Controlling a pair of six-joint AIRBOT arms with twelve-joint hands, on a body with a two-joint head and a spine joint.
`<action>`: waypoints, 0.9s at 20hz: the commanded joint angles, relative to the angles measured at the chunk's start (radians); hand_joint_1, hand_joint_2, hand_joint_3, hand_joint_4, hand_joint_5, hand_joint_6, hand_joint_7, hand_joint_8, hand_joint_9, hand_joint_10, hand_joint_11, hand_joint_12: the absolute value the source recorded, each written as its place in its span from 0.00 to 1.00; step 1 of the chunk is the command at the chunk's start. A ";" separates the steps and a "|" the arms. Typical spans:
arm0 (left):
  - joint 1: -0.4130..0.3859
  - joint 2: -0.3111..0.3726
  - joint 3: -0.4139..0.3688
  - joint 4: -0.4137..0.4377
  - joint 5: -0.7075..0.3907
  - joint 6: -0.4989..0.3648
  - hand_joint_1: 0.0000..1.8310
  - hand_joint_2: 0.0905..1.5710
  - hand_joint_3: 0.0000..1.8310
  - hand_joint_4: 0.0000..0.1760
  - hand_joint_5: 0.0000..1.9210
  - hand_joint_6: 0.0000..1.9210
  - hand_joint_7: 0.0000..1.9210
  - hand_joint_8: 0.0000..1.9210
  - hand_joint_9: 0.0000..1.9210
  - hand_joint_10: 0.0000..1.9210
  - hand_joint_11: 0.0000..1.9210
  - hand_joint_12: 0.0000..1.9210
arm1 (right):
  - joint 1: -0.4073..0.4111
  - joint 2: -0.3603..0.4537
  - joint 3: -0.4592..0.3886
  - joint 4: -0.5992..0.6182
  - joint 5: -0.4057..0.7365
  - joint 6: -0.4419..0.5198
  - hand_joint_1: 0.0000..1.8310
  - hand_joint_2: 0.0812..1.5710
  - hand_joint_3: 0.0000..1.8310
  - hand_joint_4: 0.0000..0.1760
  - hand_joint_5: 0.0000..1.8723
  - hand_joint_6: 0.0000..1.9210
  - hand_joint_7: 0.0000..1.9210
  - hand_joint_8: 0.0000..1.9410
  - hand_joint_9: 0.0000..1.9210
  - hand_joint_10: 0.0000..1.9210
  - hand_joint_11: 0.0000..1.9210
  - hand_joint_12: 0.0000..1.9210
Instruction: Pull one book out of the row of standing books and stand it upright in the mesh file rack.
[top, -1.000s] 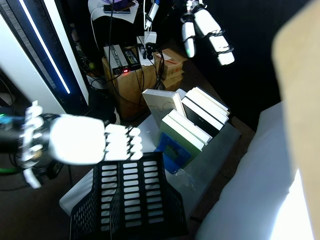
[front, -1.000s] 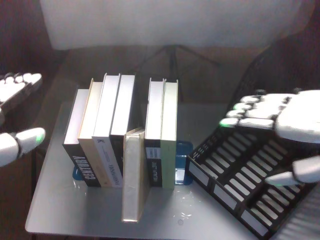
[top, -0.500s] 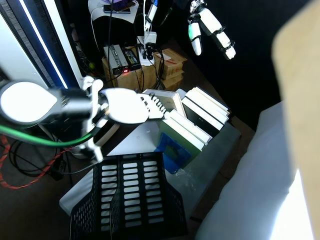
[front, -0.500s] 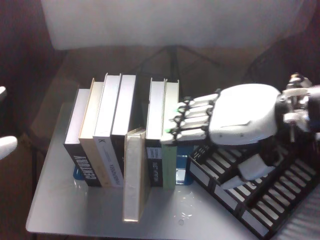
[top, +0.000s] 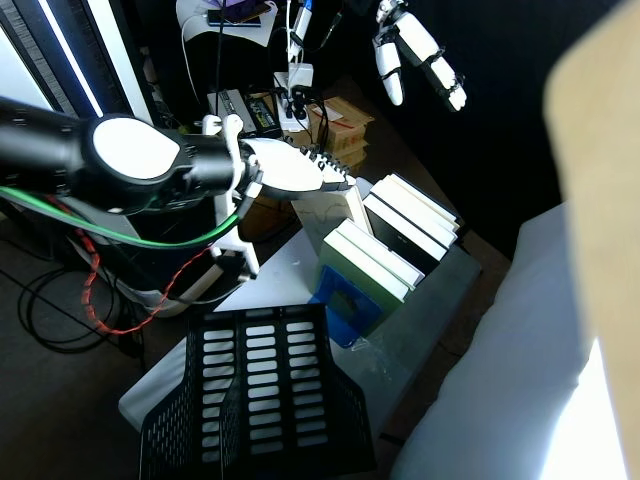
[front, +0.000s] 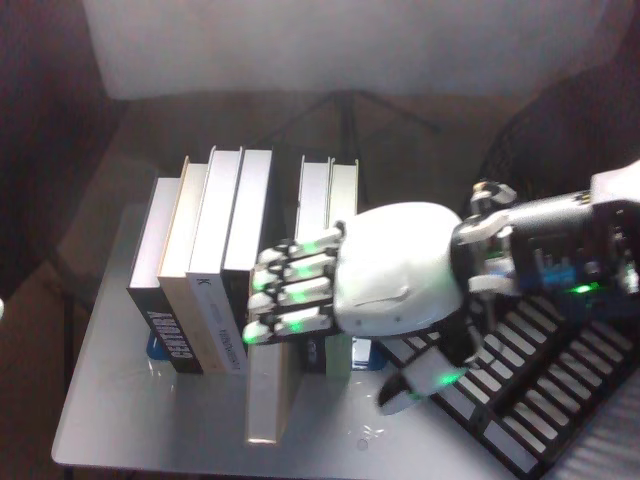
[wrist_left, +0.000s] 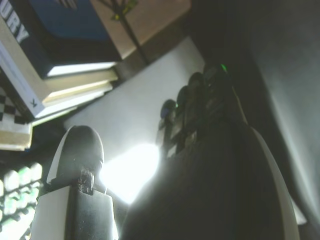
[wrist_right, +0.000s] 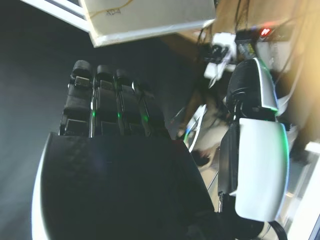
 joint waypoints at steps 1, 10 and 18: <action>0.005 -0.001 0.001 -0.016 -0.122 -0.005 0.30 0.84 0.00 0.19 0.05 0.01 0.00 0.00 0.00 0.00 0.00 0.00 | 0.013 -0.007 0.003 0.028 0.018 -0.015 0.30 0.65 0.00 0.21 0.00 0.00 0.00 0.00 0.00 0.00 0.00 0.00; 0.030 -0.014 -0.012 -0.053 -0.134 -0.012 0.31 0.83 0.00 0.11 0.07 0.01 0.01 0.00 0.00 0.00 0.00 0.00 | 0.012 -0.120 0.031 0.006 -0.052 -0.090 0.55 0.58 0.00 0.00 0.02 0.01 0.00 0.00 0.00 0.00 0.02 0.01; 0.064 -0.026 -0.027 -0.091 -0.162 -0.026 0.32 0.83 0.00 0.15 0.07 0.00 0.00 0.00 0.00 0.00 0.00 0.00 | -0.023 -0.209 0.067 -0.014 -0.110 -0.123 0.57 0.70 0.01 0.00 0.38 0.03 0.24 0.01 0.11 0.01 0.00 0.00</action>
